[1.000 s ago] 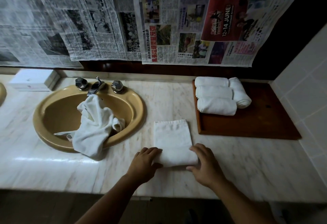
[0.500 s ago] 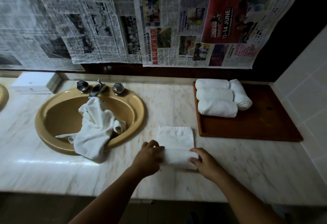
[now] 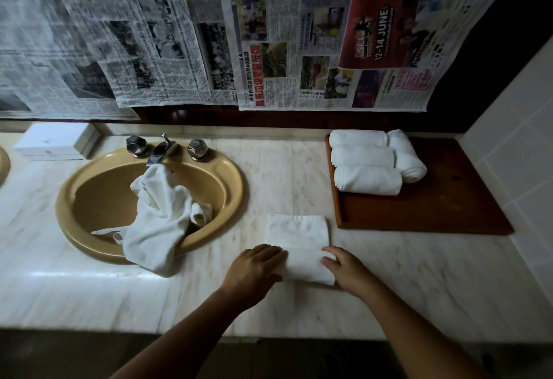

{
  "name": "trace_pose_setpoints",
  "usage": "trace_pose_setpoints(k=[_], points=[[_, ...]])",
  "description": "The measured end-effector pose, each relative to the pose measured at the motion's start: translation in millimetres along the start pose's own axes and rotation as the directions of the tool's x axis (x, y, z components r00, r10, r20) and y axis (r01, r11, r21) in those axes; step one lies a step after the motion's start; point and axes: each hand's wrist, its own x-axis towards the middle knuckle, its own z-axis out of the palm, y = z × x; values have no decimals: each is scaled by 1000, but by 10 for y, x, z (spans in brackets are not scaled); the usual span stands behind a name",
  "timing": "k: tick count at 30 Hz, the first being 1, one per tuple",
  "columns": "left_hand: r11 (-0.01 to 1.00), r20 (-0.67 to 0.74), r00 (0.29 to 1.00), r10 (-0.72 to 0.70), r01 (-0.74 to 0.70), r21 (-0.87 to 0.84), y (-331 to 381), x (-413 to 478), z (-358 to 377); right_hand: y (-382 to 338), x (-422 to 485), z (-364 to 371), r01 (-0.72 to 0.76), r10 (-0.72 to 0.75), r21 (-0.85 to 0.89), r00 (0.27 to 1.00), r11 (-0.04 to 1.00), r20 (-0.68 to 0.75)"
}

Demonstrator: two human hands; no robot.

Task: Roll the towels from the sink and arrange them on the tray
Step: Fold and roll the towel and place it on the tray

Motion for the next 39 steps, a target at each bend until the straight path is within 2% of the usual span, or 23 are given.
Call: trace_pose_setpoints(k=[4, 6, 8, 10, 12, 15, 19, 21, 24, 28, 30, 33, 35, 37, 39], points=[[1000, -9, 1000, -2, 2, -21, 10, 25, 7, 63, -57, 49, 47, -48, -6, 995, 999, -87], [1000, -6, 1000, -9, 9, -11, 16, 25, 25, 116, -116, 87, 129, -144, -83, 965, 988, -221], [999, 2, 1000, -31, 31, -8, 18, 27, 39, 158, -172, 113, 233, -299, -242, 910, 942, -288], [995, 20, 996, -81, 82, -49, -11, 60, 56, 157, -229, 105, 294, -402, -400, 890, 868, -217], [974, 79, 982, -171, 180, -138, -70, 126, 57, 161, -239, 81, 314, -428, -502, 895, 806, -126], [919, 205, 954, -219, 272, -283, -116, 253, -24, 141, -222, 72, 260, -352, -504, 931, 824, -97], [901, 263, 934, -242, 317, -297, -109, 284, -67, 75, -182, 77, 224, -269, -372, 960, 901, -74], [934, 167, 960, -224, 260, -246, -75, 220, -53, 37, -168, 37, 206, -227, -337, 974, 919, -22], [994, -74, 991, -109, 107, -38, 38, 81, 21, -29, -143, -34, 137, -125, -313, 991, 940, 55], [997, -207, 978, 37, -23, 70, 247, -86, 39, -107, -85, -142, 134, -67, -387, 981, 913, 180], [997, -169, 985, 34, -21, 78, 243, -166, 49, -132, -55, -172, 130, -45, -405, 976, 905, 213], [985, 1, 1000, 28, -28, 170, 189, -218, 93, -94, -16, -150, 83, -12, -348, 980, 934, 201], [984, 90, 996, 3, -19, 178, 150, -177, 110, -72, -21, -129, 52, -20, -254, 992, 966, 127], [988, 115, 993, -24, 6, 156, 107, -118, 119, -59, -40, -102, 53, -48, -151, 998, 987, 41], [992, 165, 984, -69, 50, 118, 113, -10, 60, -74, -107, -57, 89, -102, -174, 992, 981, -70]])
